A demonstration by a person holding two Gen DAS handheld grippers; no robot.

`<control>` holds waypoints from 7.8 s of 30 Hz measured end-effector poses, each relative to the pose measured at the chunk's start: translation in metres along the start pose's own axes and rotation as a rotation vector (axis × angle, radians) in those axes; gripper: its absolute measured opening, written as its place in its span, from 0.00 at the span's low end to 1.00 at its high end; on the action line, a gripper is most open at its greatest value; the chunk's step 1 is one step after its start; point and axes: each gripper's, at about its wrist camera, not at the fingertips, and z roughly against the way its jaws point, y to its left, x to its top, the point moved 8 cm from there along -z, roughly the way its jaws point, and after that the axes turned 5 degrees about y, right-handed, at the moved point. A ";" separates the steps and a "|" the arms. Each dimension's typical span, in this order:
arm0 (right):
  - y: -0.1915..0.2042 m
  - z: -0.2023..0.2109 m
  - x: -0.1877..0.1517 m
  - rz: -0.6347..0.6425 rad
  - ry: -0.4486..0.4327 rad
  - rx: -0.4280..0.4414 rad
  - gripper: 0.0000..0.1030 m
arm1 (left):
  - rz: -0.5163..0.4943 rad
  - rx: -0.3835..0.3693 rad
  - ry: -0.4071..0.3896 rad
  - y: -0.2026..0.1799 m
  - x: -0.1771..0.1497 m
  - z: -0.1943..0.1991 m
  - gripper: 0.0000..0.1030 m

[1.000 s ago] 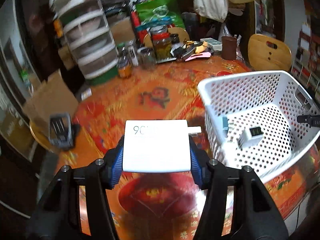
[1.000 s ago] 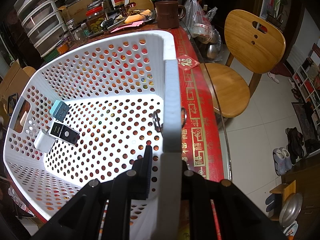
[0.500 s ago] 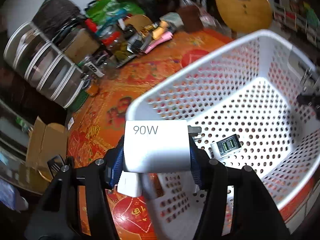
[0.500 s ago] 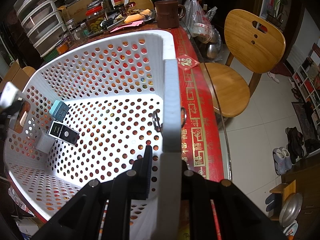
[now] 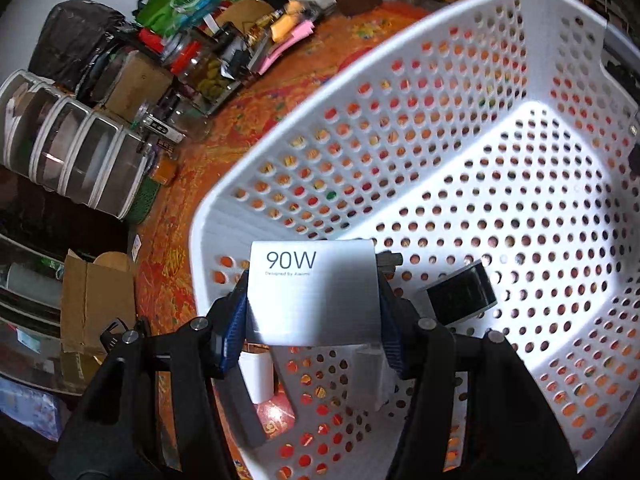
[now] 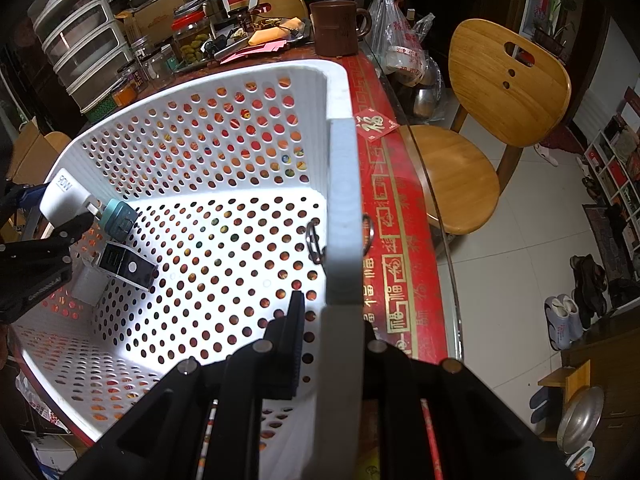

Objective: Organize rigid objects
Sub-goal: 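Lower the large flat white charger into the basket and open the left tool, then grasp the small white charger beside the pink one with the left tool, then carry the small white charger into the basket and open the left tool, then grasp the black toy car with the left tool and lift it, then carry the black toy car into the basket and open the left tool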

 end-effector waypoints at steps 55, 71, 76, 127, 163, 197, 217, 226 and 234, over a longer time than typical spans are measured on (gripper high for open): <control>0.001 -0.001 0.001 0.012 0.005 -0.010 0.12 | 0.577 -0.298 0.083 0.206 -0.166 -0.159 0.31; 0.002 0.000 0.001 0.017 0.001 -0.011 0.12 | 0.549 0.041 -0.058 0.230 -0.165 -0.092 0.20; 0.003 0.000 0.001 0.017 0.000 -0.011 0.12 | 0.531 0.052 -0.107 0.224 -0.151 -0.042 0.20; 0.003 0.001 0.000 0.014 0.000 -0.010 0.12 | 0.086 0.127 -0.250 0.064 -0.017 0.071 0.88; 0.002 0.001 -0.002 0.016 -0.003 -0.009 0.12 | 0.548 -0.400 0.064 0.151 -0.082 -0.162 0.27; 0.003 0.002 -0.002 0.017 -0.004 -0.010 0.12 | 0.099 -0.084 -0.178 0.043 -0.010 0.068 0.27; 0.004 0.002 -0.004 0.026 -0.004 -0.017 0.12 | -0.072 -0.013 -0.044 -0.032 0.034 0.006 0.27; 0.004 0.002 -0.004 0.026 -0.003 -0.017 0.12 | -0.078 -0.015 -0.039 -0.036 0.035 -0.002 0.27; 0.003 0.002 -0.004 0.027 -0.003 -0.018 0.12 | -0.081 -0.017 -0.042 -0.035 0.036 -0.004 0.27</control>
